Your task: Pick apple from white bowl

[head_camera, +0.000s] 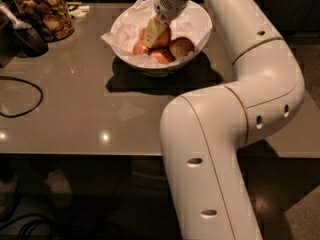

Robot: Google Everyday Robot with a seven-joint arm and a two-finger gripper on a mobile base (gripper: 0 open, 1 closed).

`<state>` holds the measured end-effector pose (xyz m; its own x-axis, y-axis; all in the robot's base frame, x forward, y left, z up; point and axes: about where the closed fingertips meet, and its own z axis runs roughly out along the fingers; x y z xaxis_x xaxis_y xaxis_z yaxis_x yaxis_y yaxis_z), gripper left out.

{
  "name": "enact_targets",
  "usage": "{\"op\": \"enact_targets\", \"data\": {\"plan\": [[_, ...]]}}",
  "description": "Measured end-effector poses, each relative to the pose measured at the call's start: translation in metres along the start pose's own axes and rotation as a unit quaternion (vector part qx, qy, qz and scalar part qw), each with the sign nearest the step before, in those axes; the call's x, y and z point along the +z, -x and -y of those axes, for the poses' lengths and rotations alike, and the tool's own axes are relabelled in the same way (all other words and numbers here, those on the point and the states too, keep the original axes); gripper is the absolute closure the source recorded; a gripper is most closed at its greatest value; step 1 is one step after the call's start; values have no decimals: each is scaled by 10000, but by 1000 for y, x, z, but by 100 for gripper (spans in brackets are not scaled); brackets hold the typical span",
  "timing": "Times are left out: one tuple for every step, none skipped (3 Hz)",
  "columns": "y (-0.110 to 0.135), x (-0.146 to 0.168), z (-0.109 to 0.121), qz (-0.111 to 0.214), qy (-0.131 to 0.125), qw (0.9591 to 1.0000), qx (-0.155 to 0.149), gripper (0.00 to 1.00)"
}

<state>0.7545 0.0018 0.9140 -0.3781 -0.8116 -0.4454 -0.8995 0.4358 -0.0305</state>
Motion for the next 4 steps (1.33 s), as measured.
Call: {"op": "enact_targets", "data": {"plan": [[0,0,0,0,-1,10000,0,100],[10,-21,-1,147,-185,9997,10,100],[19,-43,-7,248,-318,9992,-26,100],[26,-65,-17,338,-346,9988,-85,100]]}}
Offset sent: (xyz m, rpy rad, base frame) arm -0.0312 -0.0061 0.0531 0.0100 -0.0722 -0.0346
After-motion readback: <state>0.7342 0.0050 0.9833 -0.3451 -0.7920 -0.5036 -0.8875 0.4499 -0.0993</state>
